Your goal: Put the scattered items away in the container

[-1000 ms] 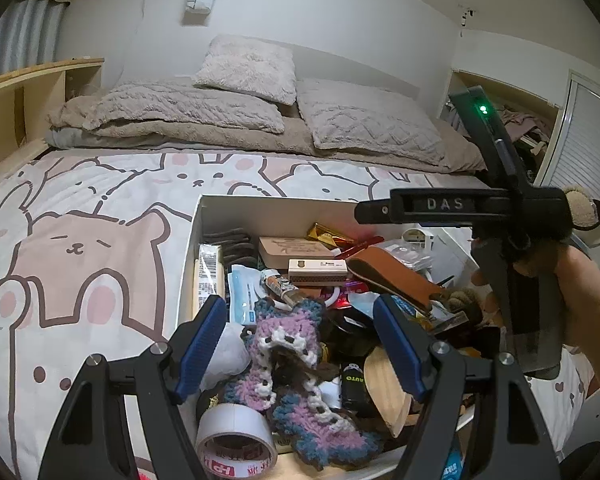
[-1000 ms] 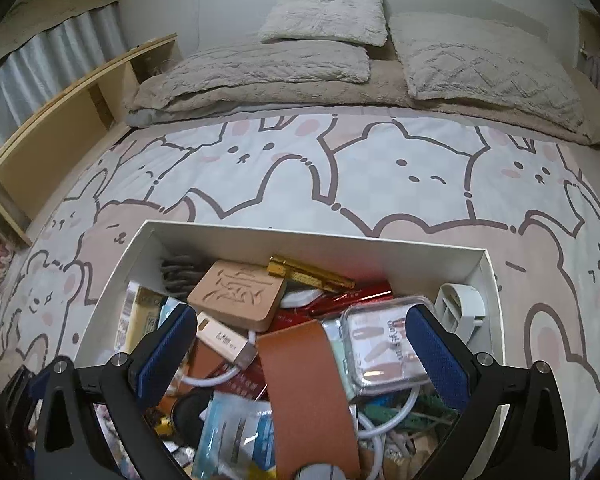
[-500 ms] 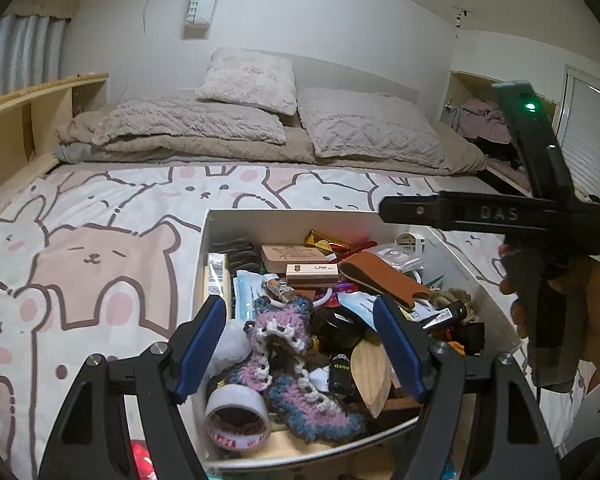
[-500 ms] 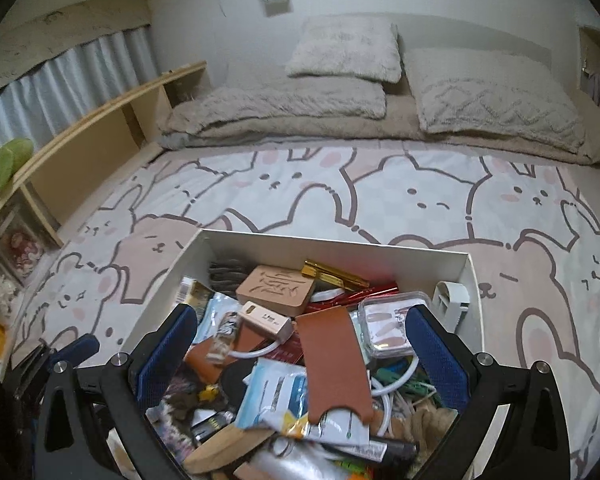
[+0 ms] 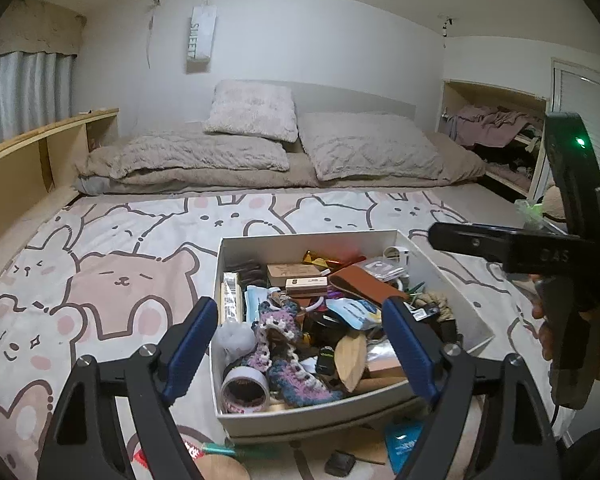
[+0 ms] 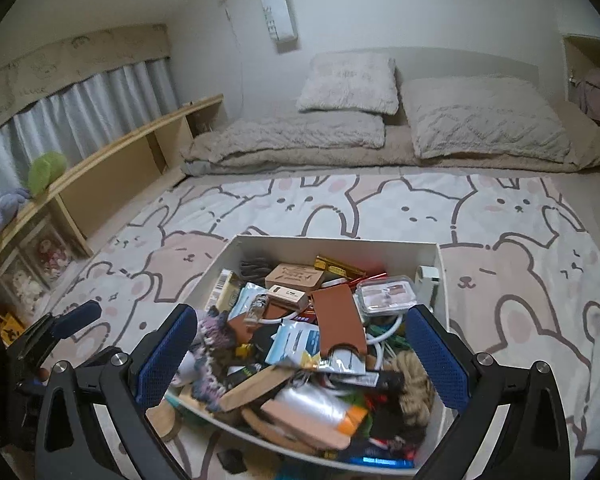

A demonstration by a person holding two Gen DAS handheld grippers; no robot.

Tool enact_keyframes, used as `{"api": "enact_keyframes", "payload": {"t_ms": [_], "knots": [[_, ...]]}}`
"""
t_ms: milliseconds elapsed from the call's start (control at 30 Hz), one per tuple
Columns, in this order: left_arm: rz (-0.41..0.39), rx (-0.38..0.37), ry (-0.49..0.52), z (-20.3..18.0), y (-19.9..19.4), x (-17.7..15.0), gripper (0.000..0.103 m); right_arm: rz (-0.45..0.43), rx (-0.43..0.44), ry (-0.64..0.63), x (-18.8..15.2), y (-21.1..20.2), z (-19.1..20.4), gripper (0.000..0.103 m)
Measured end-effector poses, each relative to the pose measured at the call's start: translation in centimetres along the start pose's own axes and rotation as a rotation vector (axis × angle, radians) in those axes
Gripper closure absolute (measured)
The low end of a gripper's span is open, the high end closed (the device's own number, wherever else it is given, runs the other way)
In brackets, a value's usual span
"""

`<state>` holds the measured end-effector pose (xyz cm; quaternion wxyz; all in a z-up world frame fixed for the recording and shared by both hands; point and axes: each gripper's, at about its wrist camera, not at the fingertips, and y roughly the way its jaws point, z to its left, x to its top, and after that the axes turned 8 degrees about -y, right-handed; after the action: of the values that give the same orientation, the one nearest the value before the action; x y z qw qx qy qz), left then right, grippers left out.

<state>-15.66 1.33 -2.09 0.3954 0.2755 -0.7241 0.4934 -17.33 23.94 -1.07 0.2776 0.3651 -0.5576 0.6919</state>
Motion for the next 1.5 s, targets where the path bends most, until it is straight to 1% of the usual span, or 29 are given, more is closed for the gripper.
{"api": "enact_keyframes", "payload": {"t_ms": [167,200,233,267,467,533,600,733,900,1067,1200,1500], "knots": [[-0.013,0.006,-0.012,-0.3,-2.0,-0.2,0.018,-0.060,-0.019,-0.027,-0.7,-3.4,0.7,0.000],[-0.017,0.006,-0.013,-0.4,-2.4,-0.2,0.016,-0.073,-0.023,-0.034,-0.8,-4.1,0.8,0.000],[-0.022,0.006,-0.014,-0.5,-2.8,-0.2,0.010,-0.083,-0.026,-0.040,-1.0,-4.7,0.9,0.000],[-0.030,0.005,-0.017,-0.6,-3.2,-0.2,0.008,-0.093,-0.029,-0.047,-1.1,-5.2,1.1,0.000],[-0.067,-0.005,-0.010,-1.3,-6.0,-0.4,0.006,-0.150,-0.065,-0.095,-2.7,-8.4,2.2,0.000],[-0.069,-0.006,0.000,-1.7,-6.7,-0.5,0.000,-0.170,-0.079,-0.113,-3.2,-9.3,2.6,0.000],[-0.073,-0.012,0.015,-2.0,-7.4,-0.5,0.000,-0.186,-0.091,-0.125,-3.7,-10.0,2.9,0.000],[-0.084,0.005,0.045,-2.7,-8.4,-0.9,0.000,-0.210,-0.109,-0.133,-4.9,-11.2,3.4,0.000],[-0.084,0.011,0.054,-3.2,-8.8,-1.7,0.000,-0.230,-0.133,-0.126,-6.5,-12.2,3.5,0.000],[-0.068,0.003,0.043,-3.2,-8.8,-2.6,0.000,-0.247,-0.151,-0.112,-8.0,-13.3,3.4,0.000],[-0.050,-0.022,0.037,-3.2,-8.7,-3.3,0.000,-0.247,-0.174,-0.114,-9.0,-13.7,3.5,0.000],[-0.068,-0.026,0.060,-3.7,-9.5,-4.7,0.000,-0.232,-0.205,-0.137,-10.7,-13.8,3.9,0.000]]}}
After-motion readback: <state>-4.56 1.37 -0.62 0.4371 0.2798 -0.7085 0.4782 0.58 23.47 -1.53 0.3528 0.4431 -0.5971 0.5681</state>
